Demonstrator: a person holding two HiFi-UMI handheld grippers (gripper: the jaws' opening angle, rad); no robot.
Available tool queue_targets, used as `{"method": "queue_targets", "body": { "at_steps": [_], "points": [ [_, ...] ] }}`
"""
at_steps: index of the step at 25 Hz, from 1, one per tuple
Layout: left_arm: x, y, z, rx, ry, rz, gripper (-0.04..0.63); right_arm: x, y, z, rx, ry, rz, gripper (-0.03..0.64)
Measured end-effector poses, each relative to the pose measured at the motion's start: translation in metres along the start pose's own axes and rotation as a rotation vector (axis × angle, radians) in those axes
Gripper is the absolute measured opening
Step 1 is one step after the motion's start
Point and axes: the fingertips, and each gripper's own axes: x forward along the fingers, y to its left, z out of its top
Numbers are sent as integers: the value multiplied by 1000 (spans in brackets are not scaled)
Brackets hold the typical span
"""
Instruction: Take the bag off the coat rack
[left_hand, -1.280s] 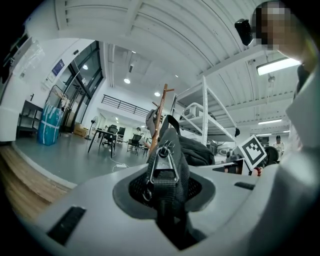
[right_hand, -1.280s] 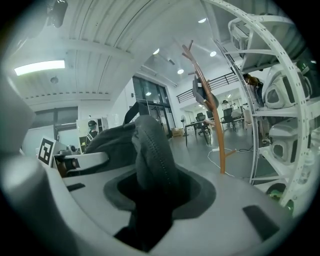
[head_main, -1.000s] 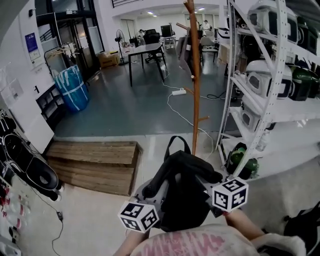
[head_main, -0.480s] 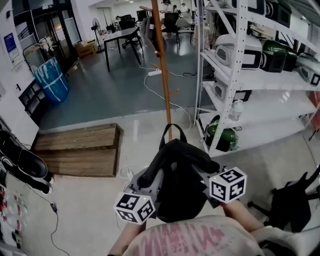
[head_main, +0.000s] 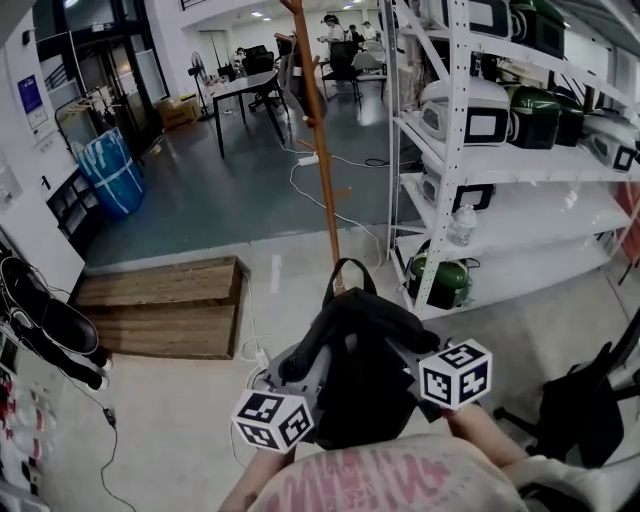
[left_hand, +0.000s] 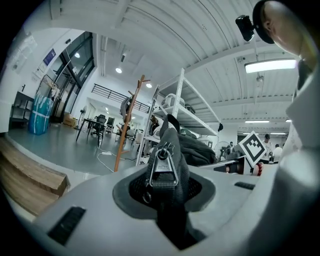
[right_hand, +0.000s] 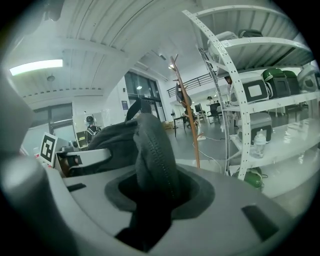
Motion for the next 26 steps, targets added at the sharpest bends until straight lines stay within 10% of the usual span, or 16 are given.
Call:
{"method": "queue_targets", "body": {
  "at_steps": [26],
  "points": [
    [0,26,-6,-18,18,8,84,27,6,-6,3,39,7,135]
  ]
}}
